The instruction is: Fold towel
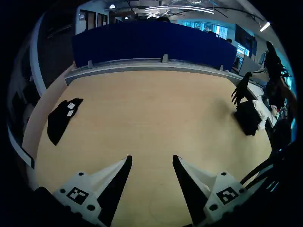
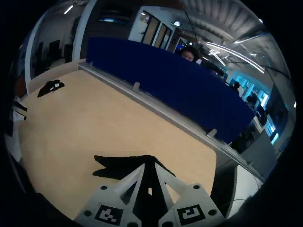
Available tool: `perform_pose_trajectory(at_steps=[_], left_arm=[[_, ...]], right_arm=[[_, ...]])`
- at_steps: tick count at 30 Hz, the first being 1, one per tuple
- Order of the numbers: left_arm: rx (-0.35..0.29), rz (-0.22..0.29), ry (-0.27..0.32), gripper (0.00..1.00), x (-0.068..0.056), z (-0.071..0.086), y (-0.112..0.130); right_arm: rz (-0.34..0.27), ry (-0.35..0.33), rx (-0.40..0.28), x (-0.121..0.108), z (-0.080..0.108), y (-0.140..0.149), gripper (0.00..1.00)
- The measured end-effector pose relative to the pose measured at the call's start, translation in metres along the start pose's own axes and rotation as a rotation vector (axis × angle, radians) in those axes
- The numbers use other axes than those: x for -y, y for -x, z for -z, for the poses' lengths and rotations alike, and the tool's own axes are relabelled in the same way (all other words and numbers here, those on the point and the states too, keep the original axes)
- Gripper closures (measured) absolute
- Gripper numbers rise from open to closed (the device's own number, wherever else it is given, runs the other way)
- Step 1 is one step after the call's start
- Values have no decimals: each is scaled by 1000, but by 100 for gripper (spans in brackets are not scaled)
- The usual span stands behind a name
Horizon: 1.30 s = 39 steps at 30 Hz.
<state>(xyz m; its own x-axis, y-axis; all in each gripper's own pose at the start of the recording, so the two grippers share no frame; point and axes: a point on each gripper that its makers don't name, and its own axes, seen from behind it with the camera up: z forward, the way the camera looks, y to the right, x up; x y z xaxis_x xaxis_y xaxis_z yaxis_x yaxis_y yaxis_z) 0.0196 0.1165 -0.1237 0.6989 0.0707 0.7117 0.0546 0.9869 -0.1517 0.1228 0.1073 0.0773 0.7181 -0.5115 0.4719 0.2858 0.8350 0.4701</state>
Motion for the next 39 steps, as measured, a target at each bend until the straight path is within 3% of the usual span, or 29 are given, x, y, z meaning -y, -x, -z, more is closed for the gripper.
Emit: perform_pose_trajectory(at_steps=[16, 39], left_arm=[[4, -8, 9, 21, -14, 1, -2], [7, -45, 38, 21, -34, 1, -7]], right_arm=[[-29, -6, 11, -11, 11, 24, 97], [-142, 17, 96, -7, 58, 121, 97]])
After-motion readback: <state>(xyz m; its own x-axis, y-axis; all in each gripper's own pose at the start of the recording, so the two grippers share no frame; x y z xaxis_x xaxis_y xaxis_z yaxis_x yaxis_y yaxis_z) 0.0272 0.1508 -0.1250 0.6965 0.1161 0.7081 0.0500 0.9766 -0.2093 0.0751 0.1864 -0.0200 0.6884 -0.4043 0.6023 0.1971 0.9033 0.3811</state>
